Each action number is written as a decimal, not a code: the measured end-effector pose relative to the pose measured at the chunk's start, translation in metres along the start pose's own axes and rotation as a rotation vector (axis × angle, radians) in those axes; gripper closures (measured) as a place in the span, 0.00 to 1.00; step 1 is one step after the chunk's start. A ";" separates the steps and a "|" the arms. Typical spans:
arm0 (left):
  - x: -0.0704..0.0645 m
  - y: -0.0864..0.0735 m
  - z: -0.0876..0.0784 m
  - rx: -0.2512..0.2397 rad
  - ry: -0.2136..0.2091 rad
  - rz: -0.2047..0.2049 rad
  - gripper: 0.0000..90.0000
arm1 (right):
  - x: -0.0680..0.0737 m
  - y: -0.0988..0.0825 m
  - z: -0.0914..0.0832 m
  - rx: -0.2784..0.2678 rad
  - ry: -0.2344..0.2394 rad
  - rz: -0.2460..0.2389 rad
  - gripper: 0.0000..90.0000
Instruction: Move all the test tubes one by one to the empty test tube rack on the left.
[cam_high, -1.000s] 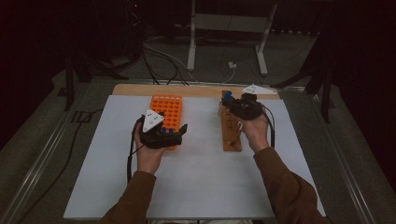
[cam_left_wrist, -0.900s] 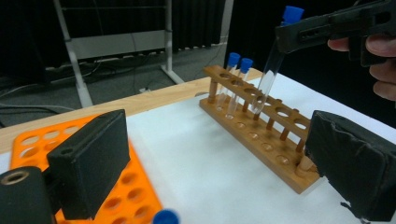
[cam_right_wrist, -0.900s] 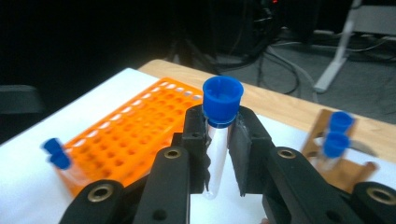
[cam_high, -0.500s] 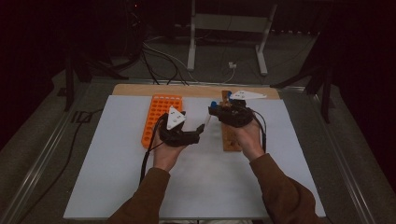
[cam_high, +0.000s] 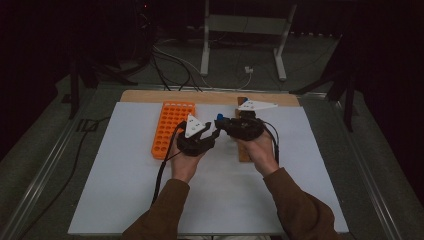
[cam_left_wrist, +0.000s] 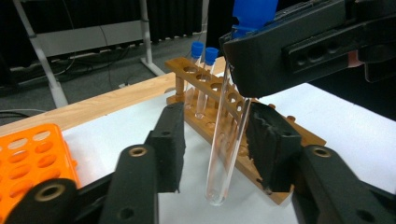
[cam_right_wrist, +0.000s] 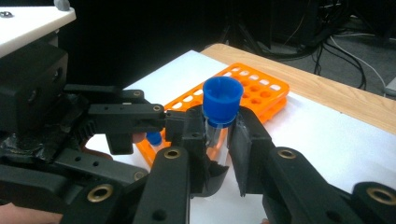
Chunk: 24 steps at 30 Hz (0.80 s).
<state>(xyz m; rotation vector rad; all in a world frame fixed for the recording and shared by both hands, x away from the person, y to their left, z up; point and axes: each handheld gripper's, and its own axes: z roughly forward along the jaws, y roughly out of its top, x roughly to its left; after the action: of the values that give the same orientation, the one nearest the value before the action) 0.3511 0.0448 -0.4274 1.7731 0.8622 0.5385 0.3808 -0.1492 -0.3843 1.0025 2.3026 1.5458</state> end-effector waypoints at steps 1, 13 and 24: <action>0.000 0.000 0.000 -0.004 -0.007 0.002 0.69 | 0.001 0.000 0.001 0.002 0.002 -0.002 0.85; -0.001 -0.002 0.000 0.002 -0.044 0.032 0.86 | 0.002 -0.003 0.004 0.018 0.021 0.002 0.85; 0.007 -0.008 -0.005 0.005 -0.047 0.001 0.87 | -0.014 -0.003 -0.007 -0.049 0.040 0.043 0.47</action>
<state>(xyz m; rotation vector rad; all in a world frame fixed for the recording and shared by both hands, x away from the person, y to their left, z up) 0.3496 0.0553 -0.4336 1.7834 0.8307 0.4932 0.3862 -0.1636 -0.3872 1.0247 2.2719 1.6458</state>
